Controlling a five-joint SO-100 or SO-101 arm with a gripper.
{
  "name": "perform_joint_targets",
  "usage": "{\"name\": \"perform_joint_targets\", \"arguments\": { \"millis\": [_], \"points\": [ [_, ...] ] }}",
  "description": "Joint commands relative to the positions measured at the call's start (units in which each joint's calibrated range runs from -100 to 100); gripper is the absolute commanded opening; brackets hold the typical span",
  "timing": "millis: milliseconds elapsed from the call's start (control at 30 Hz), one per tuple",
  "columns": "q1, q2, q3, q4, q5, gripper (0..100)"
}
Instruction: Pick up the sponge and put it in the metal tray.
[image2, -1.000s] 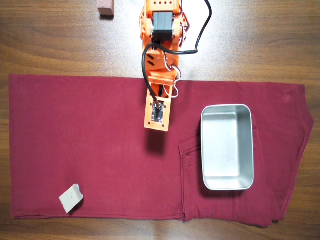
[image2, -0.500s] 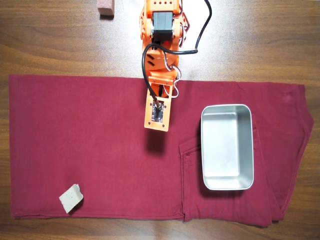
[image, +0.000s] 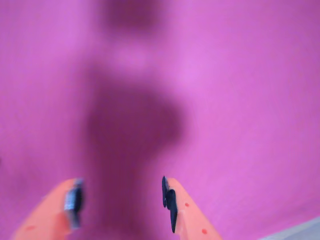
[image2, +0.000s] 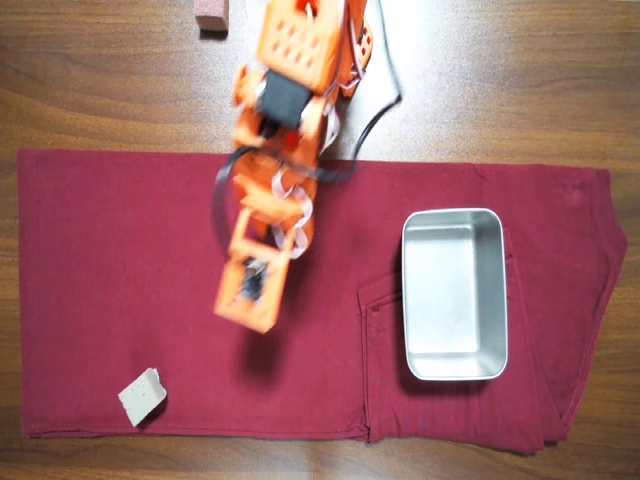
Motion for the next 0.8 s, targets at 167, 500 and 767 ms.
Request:
{"name": "perform_joint_targets", "arguments": {
  "millis": [167, 500, 767],
  "points": [
    [10.12, 48.36, -65.43, 14.70, -5.57, 30],
    [18.66, 81.38, -102.75, 9.54, -10.01, 32],
    [19.62, 88.39, -103.12, -1.16, -9.67, 34]
  ]
}}
